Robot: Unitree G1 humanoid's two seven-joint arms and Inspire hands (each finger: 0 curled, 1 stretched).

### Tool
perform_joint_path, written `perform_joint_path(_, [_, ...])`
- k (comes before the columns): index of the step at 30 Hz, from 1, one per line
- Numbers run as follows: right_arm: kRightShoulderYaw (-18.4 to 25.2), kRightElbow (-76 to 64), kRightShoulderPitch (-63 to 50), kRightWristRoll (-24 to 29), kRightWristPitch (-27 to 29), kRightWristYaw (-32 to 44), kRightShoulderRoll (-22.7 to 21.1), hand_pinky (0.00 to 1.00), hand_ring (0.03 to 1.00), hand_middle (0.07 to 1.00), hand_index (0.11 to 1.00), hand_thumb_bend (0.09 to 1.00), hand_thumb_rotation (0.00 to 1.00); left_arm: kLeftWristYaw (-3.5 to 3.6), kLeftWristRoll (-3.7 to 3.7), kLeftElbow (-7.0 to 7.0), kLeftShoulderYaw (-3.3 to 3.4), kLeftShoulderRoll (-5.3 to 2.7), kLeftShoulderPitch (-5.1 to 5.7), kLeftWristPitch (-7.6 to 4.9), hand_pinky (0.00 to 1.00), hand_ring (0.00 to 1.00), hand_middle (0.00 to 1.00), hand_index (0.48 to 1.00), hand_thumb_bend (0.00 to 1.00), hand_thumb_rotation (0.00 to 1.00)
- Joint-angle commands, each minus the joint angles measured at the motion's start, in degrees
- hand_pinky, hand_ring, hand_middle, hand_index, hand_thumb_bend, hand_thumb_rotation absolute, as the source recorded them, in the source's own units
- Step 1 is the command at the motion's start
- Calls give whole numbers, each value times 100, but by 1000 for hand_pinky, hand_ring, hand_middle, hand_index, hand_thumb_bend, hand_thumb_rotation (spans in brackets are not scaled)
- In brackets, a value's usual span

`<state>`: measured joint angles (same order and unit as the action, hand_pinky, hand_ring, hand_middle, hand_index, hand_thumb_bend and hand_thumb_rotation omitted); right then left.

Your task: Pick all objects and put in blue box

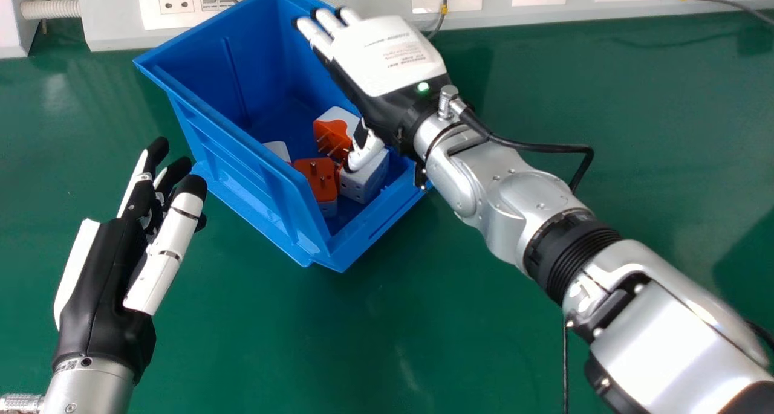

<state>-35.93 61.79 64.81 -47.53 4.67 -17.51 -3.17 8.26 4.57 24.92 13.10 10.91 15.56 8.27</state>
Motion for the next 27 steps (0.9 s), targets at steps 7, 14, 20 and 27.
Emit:
perform_joint_path(7, [570, -2881, -1447, 33, -92, -309, -780, 893, 992, 1000, 988, 614, 36, 14, -36, -264, 74, 180, -267, -149, 856, 932, 950, 974, 401, 781])
perform_joint_path(14, [1165, -5871, -3327, -161, -582, -148, -1211, 913, 998, 1000, 996, 576, 111, 91, 21, -443, 144, 261, -362, -221, 855, 934, 953, 975, 398, 783])
perform_joint_path(20, [2025, -7932, -5251, 568, -669, -97, -1074, 923, 999, 1000, 992, 535, 159, 154, 85, -515, 197, 276, -381, -274, 858, 937, 953, 975, 399, 784])
perform_joint_path(27, [2856, -8734, -7086, 1542, -389, -116, -766, 928, 1000, 1000, 997, 433, 307, 223, 77, -562, 242, 289, -392, -333, 863, 940, 955, 975, 400, 785])
